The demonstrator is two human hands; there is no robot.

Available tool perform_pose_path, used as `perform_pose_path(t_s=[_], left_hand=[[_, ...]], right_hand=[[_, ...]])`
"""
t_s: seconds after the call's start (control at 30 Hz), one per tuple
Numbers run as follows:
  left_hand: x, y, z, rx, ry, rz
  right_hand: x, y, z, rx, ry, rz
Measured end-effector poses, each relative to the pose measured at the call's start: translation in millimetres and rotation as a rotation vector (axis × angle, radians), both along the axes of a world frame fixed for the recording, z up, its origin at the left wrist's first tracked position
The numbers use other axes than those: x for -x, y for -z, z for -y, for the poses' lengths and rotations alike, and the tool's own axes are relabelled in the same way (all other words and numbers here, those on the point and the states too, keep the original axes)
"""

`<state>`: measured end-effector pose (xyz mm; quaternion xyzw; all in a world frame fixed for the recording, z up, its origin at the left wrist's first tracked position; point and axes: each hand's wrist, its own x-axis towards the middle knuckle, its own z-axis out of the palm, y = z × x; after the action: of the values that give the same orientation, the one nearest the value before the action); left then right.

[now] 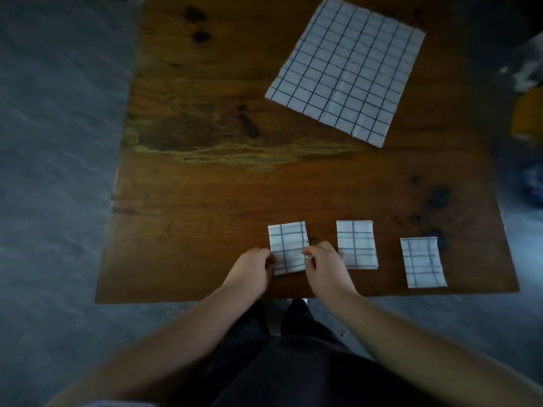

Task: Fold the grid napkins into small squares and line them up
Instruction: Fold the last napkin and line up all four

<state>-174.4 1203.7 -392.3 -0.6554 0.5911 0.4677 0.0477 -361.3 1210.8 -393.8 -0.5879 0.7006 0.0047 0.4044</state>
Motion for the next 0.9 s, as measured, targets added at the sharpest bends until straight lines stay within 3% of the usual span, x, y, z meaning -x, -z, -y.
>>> perform_pose_path(t_s=[0.17,0.4,0.67,0.9], left_hand=[[-1,-23,22,-0.001,0.384,0.125],[39,-75,61,0.263,0.607,0.089],[165,-133,59,0.491,0.833,0.019],[323,-181,12,0.725,0.927,-0.106]], right_hand=[[-7,-20,-3,-0.021,-0.044,-0.152],[24,-75,-10,0.132,0.065,-0.223],[129,-138,-55,0.350,0.371,-0.329],[263,-184,-136,0.469,0.561,-0.418]])
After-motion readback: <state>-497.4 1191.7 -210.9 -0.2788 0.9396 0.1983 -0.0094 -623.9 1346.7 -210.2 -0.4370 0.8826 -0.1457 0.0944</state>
